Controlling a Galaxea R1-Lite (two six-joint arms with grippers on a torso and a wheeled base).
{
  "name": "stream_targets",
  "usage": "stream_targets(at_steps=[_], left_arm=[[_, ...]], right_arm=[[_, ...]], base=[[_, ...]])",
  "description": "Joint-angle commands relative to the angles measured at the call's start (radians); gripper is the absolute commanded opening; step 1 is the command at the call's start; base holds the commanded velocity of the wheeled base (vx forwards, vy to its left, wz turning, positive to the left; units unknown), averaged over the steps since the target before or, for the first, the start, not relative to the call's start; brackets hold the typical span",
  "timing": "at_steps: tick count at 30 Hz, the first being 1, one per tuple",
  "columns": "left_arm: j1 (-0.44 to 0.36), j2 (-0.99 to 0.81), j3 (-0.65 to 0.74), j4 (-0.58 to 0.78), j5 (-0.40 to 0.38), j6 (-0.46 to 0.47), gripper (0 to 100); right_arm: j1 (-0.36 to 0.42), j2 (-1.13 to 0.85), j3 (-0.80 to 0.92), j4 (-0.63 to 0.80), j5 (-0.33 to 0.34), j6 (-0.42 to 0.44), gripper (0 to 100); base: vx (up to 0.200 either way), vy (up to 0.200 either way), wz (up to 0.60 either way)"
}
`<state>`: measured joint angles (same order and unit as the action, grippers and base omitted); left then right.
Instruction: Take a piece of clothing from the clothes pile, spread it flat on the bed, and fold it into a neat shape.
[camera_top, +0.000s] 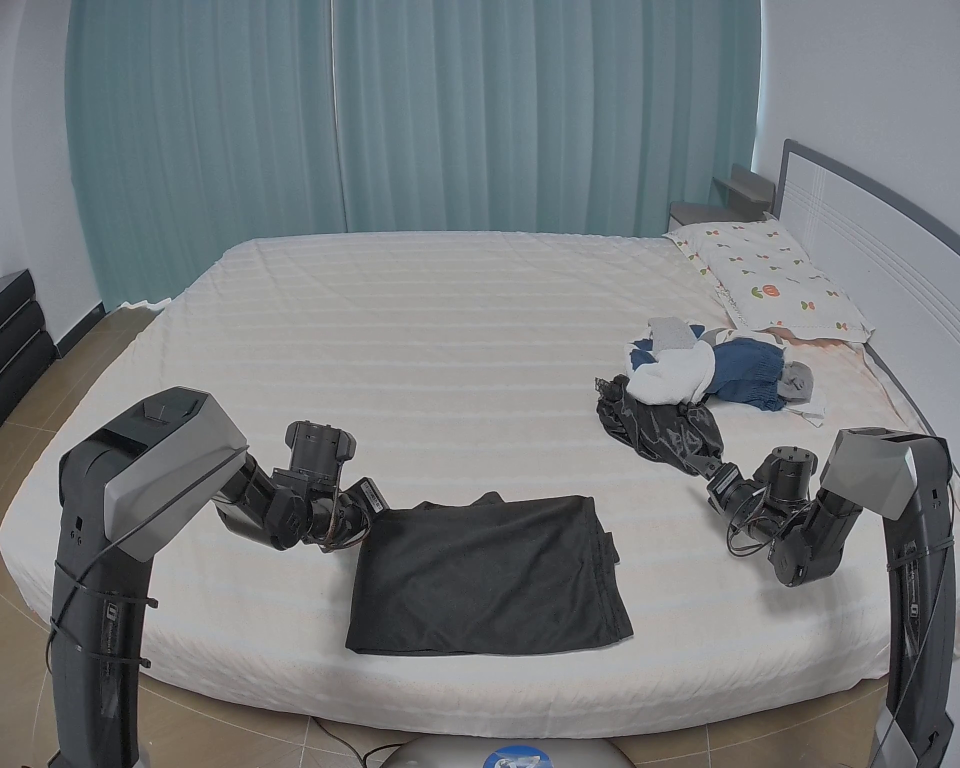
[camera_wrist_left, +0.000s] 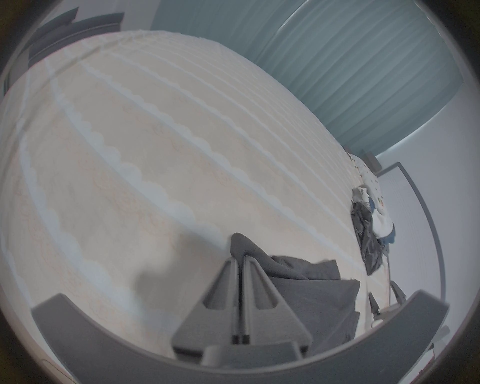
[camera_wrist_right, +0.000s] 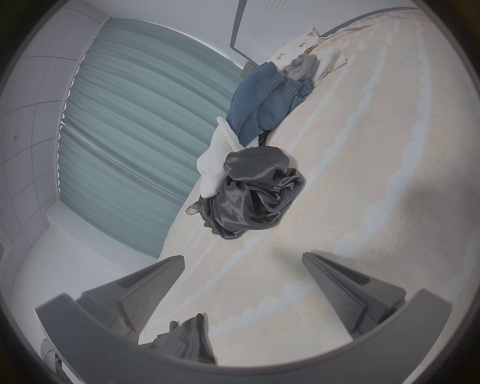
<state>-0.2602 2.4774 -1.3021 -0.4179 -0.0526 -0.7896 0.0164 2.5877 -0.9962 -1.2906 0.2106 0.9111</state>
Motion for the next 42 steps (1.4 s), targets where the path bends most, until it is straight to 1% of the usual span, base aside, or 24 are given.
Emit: stream_targets(at_steps=[1,4,6,9,11,12,14,16,17,18,20,24,27,28,31,32,35,37,39,41,42], left_arm=[[-0.005,0.021,-0.008,-0.029,0.063,-0.003,0],[-0.010,0.040,0.006,-0.105,0.128,-0.005,0],[-0.013,0.047,0.017,-0.145,0.140,-0.003,0],[-0.013,0.047,0.030,-0.162,0.140,-0.003,0],[-0.013,0.046,0.030,-0.160,0.140,-0.003,0],[-0.013,0.046,0.032,-0.160,0.140,-0.005,0],[-0.013,0.044,0.032,-0.160,0.140,-0.008,0],[-0.011,0.044,0.032,-0.160,0.142,-0.016,0],[-0.011,0.044,0.032,-0.160,0.142,-0.016,0],[-0.011,0.044,0.032,-0.159,0.142,-0.017,0],[-0.013,0.044,0.032,-0.159,0.142,-0.017,0],[-0.013,0.043,0.034,-0.157,0.142,-0.017,0],[-0.013,0.043,0.034,-0.154,0.142,-0.017,0],[-0.013,0.043,0.034,-0.154,0.142,-0.017,0],[-0.011,0.043,0.034,-0.154,0.140,-0.017,0],[-0.011,0.043,0.034,-0.154,0.140,-0.017,0],[-0.013,0.043,0.032,-0.154,0.140,-0.017,0],[-0.013,0.043,0.032,-0.153,0.140,-0.017,0],[-0.013,0.043,0.032,-0.153,0.140,-0.017,0],[-0.013,0.043,0.032,-0.153,0.140,-0.017,0],[-0.013,0.043,0.032,-0.153,0.140,-0.019,0]], right_arm=[[0.008,-0.044,0.060,-0.012,0.000,-0.020,100],[0.013,-0.113,0.145,-0.026,0.016,-0.064,100],[0.016,-0.162,0.203,-0.032,0.042,-0.072,100],[0.019,-0.256,0.294,-0.019,0.118,-0.075,100],[0.028,-0.311,0.341,-0.016,0.182,-0.081,100],[0.039,-0.324,0.352,-0.010,0.196,-0.084,100],[0.073,-0.333,0.370,0.028,0.197,-0.098,100],[0.108,-0.339,0.432,0.059,0.197,-0.133,100],[0.108,-0.339,0.432,0.059,0.197,-0.133,100],[0.126,-0.330,0.498,0.056,0.211,-0.187,100],[0.145,-0.316,0.548,0.042,0.240,-0.241,100],[0.158,-0.290,0.597,0.031,0.297,-0.299,100],[0.191,-0.274,0.596,0.031,0.305,-0.314,100],[0.191,-0.274,0.596,0.031,0.305,-0.314,100],[0.228,-0.224,0.561,0.031,0.303,-0.347,100],[0.228,-0.224,0.561,0.031,0.303,-0.347,100],[0.270,-0.199,0.539,0.031,0.285,-0.356,100],[0.277,-0.198,0.536,0.031,0.279,-0.356,100],[0.307,-0.187,0.515,0.031,0.268,-0.357,100],[0.312,-0.182,0.507,0.033,0.265,-0.360,100],[0.313,-0.178,0.501,0.033,0.251,-0.371,100]], base=[[0.000,0.000,0.00],[0.000,0.000,0.00],[0.000,0.000,0.00],[0.000,0.000,0.00],[0.000,0.000,0.00],[0.000,0.000,0.00],[0.000,0.000,0.00],[0.000,0.000,0.00],[0.000,0.000,0.00],[0.000,0.000,0.00],[0.000,0.000,0.00],[0.000,0.000,0.00],[0.000,0.000,0.00],[0.000,0.000,0.00],[0.000,0.000,0.00],[0.000,0.000,0.00],[0.000,0.000,0.00],[0.000,0.000,0.00],[0.000,0.000,0.00],[0.000,0.000,0.00],[0.000,0.000,0.00]])
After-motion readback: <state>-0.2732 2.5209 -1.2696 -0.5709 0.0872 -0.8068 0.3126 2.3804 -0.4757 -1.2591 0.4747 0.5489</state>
